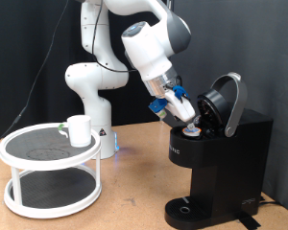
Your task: Make a cup of coffee with the keurig machine
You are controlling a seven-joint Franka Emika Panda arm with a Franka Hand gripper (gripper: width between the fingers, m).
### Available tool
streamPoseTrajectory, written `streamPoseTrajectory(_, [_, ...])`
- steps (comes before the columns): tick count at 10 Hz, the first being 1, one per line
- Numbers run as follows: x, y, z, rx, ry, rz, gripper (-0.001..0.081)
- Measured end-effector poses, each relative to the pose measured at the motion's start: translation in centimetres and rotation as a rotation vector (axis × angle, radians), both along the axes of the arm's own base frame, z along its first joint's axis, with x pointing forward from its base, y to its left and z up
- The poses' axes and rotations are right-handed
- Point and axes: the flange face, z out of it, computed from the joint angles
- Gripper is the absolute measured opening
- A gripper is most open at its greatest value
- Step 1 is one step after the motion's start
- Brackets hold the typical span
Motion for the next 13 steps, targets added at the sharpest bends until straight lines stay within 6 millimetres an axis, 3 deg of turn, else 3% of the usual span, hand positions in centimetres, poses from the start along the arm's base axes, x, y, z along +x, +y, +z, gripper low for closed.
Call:
streamPoseTrajectory(3, [-0.6, -1.6, 1.8, 0.066, -0.022, 0.014, 0.0734])
streamPoseTrajectory(6, [-0.3, -1.7, 2.5, 0.11, -0.044, -0.025, 0.0734])
streamPoseTrajectory(13, [-0.3, -4.9, 12.7, 0.256, -0.152, -0.108, 0.0734])
